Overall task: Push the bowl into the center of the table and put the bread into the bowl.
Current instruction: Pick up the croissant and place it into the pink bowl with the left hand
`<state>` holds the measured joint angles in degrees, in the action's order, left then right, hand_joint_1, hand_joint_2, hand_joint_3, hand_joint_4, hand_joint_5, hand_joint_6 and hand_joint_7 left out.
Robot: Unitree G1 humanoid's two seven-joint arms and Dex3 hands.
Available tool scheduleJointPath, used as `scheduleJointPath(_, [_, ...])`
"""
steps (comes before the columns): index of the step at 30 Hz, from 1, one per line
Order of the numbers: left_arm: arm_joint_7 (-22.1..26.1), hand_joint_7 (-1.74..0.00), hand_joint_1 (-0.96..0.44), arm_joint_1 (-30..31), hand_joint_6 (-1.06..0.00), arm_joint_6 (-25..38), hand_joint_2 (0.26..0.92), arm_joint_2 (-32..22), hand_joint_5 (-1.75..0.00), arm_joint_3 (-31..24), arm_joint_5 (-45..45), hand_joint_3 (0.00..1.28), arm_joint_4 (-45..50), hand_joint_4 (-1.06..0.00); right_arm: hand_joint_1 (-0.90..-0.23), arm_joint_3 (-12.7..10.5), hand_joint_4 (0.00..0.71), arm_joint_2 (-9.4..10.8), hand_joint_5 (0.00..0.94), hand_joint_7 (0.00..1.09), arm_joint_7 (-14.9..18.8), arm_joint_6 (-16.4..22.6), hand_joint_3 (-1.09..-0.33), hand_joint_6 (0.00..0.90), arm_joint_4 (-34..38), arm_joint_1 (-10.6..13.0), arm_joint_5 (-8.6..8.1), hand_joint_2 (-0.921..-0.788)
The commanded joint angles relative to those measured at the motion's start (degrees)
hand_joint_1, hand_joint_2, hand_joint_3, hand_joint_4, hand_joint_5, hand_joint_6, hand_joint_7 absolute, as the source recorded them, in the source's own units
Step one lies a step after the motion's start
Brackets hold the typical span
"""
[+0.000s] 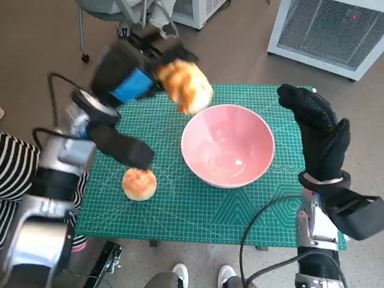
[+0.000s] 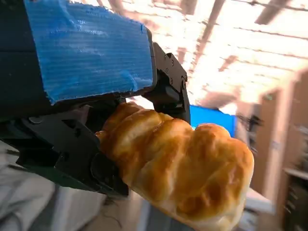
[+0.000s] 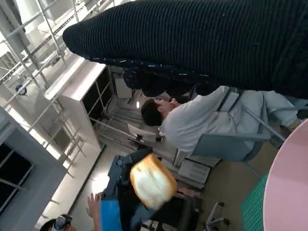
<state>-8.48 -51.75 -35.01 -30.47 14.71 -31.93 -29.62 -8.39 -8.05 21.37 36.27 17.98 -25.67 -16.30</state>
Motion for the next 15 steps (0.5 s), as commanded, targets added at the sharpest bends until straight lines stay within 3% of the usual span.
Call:
scheduleJointPath(1, [2.3, -1.13, 0.0, 1.2, -0.68, 0.1, 0.919, 1.8, -1.07, 1.7, -1.3, 0.02, 2.1, -0.75, -0.689, 0.1, 0.196, 0.4, 0.0, 0.33, 0.3, -1.0, -0.71, 0.136, -0.3, 1.4, -0.67, -0.921])
scheduleJointPath(10, [3.5, -1.24, 0.0, -2.0, -0.6, -4.0, 0.921, 6.6, -1.14, 6.7, -3.8, 0.09, -8.1, -0.67, -0.688, 0.2, 0.195, 0.8, 0.0, 0.33, 0.2, -1.0, -0.71, 0.129, -0.2, 1.6, -0.34, -0.921])
scheduleJointPath(15, [5.6, -1.33, 0.0, -4.2, -0.52, -5.2, 0.921, 9.2, -1.24, 8.2, -3.3, 0.17, -13.9, -0.56, -0.688, 0.1, 0.194, 0.9, 0.0, 0.33, 0.1, -1.0, -0.71, 0.127, -0.1, 1.6, -0.22, -0.921])
